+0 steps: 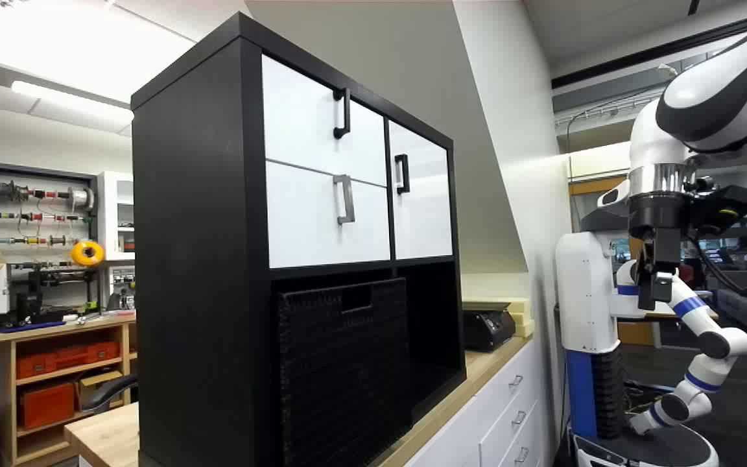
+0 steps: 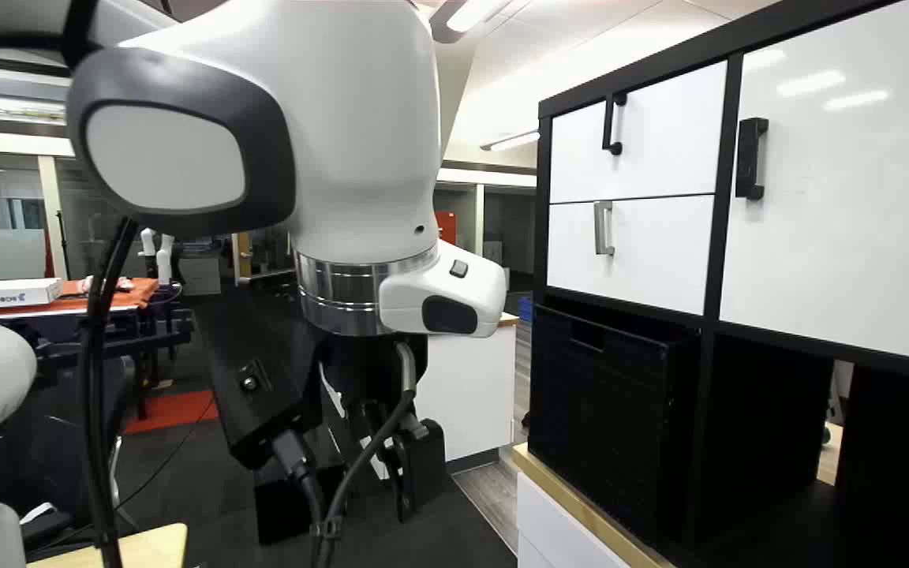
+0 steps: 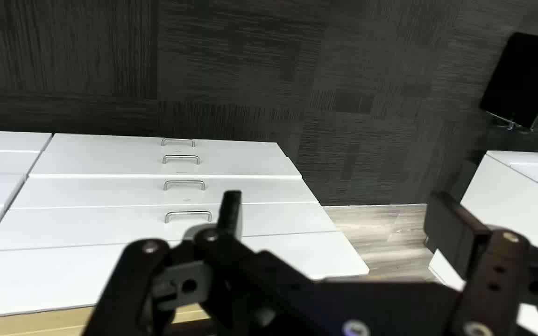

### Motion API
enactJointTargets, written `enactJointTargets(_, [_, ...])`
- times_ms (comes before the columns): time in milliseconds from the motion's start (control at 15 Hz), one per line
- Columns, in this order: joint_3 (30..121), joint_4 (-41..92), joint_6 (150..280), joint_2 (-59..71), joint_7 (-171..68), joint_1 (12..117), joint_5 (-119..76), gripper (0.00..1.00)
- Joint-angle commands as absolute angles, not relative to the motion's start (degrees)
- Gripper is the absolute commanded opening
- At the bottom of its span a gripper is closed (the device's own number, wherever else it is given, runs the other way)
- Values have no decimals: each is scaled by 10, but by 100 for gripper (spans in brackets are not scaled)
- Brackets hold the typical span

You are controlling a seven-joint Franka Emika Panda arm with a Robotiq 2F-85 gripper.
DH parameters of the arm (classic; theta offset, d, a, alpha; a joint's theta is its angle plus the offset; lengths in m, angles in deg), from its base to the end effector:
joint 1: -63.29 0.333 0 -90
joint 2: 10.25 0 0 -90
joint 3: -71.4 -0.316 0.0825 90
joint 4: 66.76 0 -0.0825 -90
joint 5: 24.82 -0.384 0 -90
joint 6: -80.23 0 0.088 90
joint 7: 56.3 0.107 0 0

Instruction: Pull the box under the cabinet

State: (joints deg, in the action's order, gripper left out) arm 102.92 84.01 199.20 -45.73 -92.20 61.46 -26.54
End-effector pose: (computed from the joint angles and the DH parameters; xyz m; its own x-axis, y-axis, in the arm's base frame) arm 0.3121 -0.1972 0.4172 0.9792 0.0905 0.1818 0.1388 -0.9518 -0.2736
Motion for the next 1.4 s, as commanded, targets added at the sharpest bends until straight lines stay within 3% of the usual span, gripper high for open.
enactJointTargets(0, [1007, 839, 1991, -449, -936, 591, -283, 100])
enactJointTargets(667, [995, 839, 1999, -437, -939, 595, -288, 100])
enactJointTargets(1333, [925, 820, 2079, -325, -951, 626, -328, 100])
